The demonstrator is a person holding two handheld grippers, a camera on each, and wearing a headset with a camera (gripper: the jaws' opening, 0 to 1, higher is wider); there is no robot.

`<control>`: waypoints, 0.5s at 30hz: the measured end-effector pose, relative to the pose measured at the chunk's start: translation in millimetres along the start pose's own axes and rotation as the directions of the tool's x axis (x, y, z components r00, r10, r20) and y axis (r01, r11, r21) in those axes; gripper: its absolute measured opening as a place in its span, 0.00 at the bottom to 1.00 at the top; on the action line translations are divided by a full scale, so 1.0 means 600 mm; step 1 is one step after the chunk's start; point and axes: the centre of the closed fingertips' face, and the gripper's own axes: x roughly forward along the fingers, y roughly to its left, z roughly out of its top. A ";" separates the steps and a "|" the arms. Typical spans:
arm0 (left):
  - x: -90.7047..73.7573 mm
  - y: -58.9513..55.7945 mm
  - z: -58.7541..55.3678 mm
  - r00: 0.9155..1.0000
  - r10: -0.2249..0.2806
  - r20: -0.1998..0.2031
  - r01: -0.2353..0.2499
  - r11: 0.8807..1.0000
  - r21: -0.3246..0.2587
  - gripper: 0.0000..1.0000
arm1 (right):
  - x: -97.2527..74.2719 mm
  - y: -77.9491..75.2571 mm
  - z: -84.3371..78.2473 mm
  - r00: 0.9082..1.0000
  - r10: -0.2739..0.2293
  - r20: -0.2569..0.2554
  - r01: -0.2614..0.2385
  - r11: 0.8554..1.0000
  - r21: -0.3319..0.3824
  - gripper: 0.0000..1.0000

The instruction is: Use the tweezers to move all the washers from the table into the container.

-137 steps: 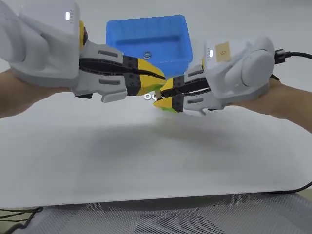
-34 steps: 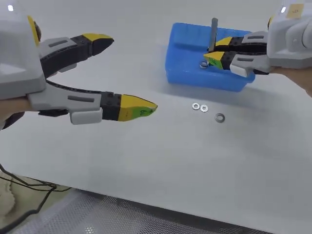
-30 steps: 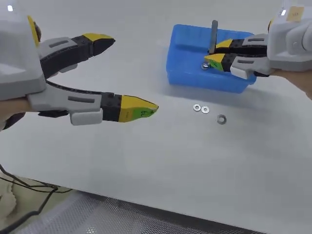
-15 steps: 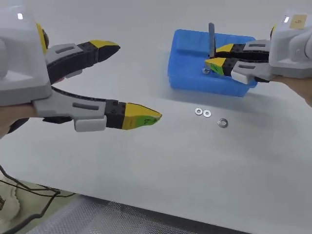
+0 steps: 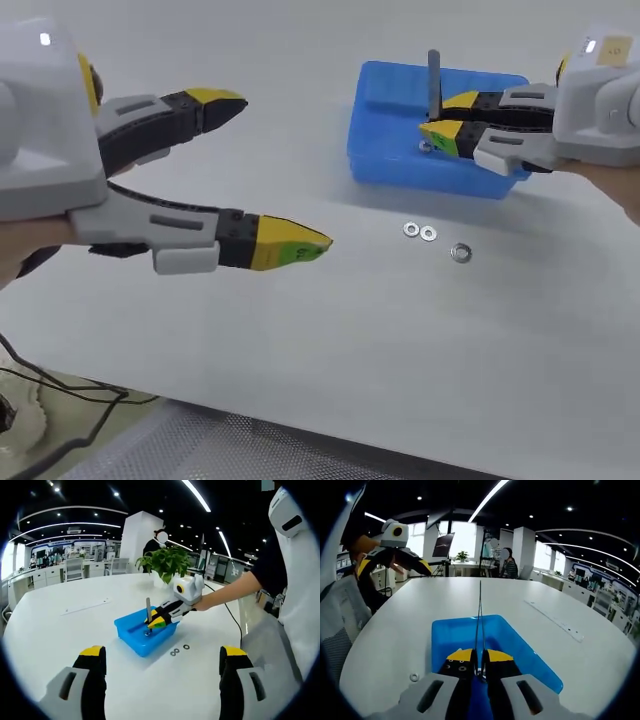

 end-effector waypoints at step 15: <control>0.007 -0.004 0.006 1.000 -0.009 -0.007 0.009 1.000 0.008 0.99 | 0.000 0.003 0.006 1.000 0.004 0.023 -0.004 1.000 -0.013 0.08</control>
